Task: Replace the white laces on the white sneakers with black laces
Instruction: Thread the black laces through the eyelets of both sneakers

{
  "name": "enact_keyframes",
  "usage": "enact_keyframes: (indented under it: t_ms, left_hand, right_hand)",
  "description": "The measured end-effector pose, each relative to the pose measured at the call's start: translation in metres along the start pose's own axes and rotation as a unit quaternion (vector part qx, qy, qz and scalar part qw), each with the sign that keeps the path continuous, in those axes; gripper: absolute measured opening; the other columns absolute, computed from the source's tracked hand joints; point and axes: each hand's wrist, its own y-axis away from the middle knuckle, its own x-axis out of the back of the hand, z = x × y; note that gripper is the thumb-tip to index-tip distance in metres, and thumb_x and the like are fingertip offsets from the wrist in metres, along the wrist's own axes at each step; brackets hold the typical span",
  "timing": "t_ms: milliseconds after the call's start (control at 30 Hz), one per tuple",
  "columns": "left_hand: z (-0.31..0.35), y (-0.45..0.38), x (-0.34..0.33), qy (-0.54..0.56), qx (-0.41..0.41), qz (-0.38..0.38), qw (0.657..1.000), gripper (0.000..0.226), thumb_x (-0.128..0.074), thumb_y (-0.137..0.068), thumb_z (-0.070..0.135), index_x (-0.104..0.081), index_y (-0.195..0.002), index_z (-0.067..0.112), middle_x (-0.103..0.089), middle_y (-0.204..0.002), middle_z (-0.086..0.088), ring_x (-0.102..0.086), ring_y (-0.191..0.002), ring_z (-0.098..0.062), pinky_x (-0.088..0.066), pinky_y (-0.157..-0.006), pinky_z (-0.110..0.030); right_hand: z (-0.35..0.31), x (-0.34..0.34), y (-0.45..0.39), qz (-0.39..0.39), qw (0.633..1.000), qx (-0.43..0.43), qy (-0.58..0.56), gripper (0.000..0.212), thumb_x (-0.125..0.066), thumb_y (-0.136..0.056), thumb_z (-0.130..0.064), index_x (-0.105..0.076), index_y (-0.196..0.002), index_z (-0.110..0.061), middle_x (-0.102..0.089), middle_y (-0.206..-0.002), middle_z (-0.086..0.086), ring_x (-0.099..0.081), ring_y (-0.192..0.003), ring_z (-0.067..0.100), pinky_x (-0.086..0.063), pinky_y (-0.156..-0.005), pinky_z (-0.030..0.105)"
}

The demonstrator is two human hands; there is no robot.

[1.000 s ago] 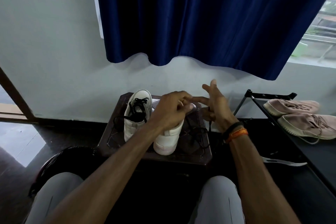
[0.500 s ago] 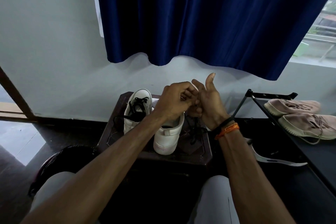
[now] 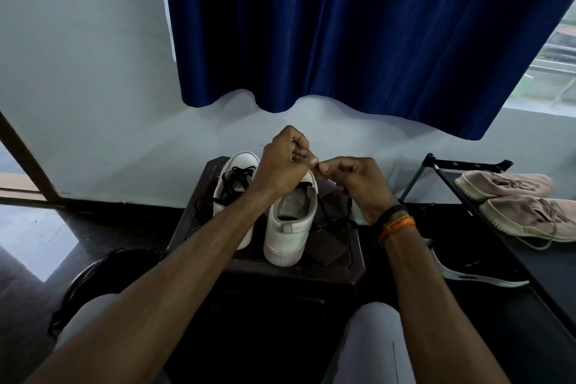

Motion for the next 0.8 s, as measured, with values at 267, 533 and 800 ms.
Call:
enact_keyframes:
  t_ms: [267, 533, 800]
  left_hand:
    - [0.004, -0.001, 0.027, -0.206, 0.063, -0.058, 0.975, 0.018, -0.079, -0.081, 0.018, -0.065, -0.091, 0.012, -0.070, -0.088, -0.002, -0.068, -0.086, -0.018, -0.053, -0.067, -0.026]
    - [0.002, 0.009, 0.027, -0.336, 0.143, -0.162, 0.917, 0.025, -0.079, -0.080, 0.025, -0.072, -0.098, 0.009, -0.071, -0.091, -0.008, -0.068, -0.082, -0.023, -0.054, -0.061, -0.030]
    - [-0.014, 0.002, 0.040, -0.205, 0.204, -0.142, 0.947, 0.008, -0.077, -0.075, 0.009, -0.076, -0.069, 0.014, -0.076, -0.073, -0.007, -0.076, -0.074, -0.026, -0.063, -0.077, -0.043]
  right_hand:
    - [0.002, 0.006, -0.022, 0.084, 0.945, 0.030, 0.315, 0.026, -0.068, -0.083, -0.004, -0.077, -0.076, -0.027, -0.073, -0.077, -0.015, -0.067, -0.082, 0.004, -0.055, -0.078, 0.020]
    - [0.015, -0.032, -0.019, 0.003, 0.976, -0.001, 0.220, 0.011, -0.081, -0.079, -0.021, -0.081, -0.077, -0.032, -0.076, -0.079, -0.014, -0.070, -0.085, 0.002, -0.057, -0.085, 0.028]
    - [0.016, -0.040, -0.018, -0.008, 0.923, 0.019, 0.385, 0.010, -0.075, -0.079, -0.029, -0.080, -0.084, -0.036, -0.073, -0.088, -0.007, -0.063, -0.094, 0.018, -0.053, -0.088, 0.039]
